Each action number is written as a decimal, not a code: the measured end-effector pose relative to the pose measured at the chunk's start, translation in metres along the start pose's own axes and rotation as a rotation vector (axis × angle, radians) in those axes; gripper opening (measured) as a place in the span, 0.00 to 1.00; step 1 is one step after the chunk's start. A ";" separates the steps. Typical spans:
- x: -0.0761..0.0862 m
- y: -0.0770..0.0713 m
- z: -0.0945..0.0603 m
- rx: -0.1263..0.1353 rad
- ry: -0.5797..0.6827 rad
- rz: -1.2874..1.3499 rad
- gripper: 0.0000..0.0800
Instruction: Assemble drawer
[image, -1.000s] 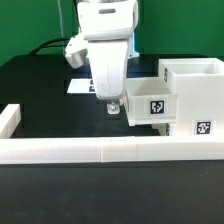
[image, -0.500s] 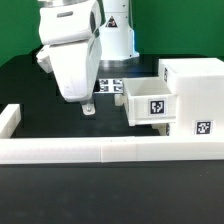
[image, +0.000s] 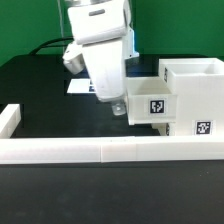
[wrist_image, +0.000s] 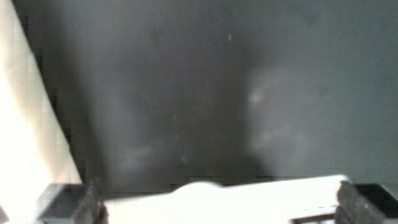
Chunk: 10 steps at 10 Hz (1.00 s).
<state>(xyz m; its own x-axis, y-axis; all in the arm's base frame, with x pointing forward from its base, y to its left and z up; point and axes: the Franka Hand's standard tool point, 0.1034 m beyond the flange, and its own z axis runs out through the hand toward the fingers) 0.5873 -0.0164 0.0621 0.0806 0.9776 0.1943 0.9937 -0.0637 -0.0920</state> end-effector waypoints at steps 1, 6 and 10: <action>0.007 0.000 -0.001 0.001 -0.007 0.008 0.81; 0.008 -0.001 -0.004 0.025 -0.084 0.049 0.81; 0.007 0.001 0.000 -0.011 -0.082 -0.009 0.81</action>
Offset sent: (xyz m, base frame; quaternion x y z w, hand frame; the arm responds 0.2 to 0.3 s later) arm 0.0139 0.0331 0.0121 0.0224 -0.0046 0.0291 0.9993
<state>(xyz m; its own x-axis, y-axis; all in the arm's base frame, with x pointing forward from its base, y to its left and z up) 0.5887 -0.0092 0.0635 0.0659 0.9913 0.1141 0.9952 -0.0569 -0.0800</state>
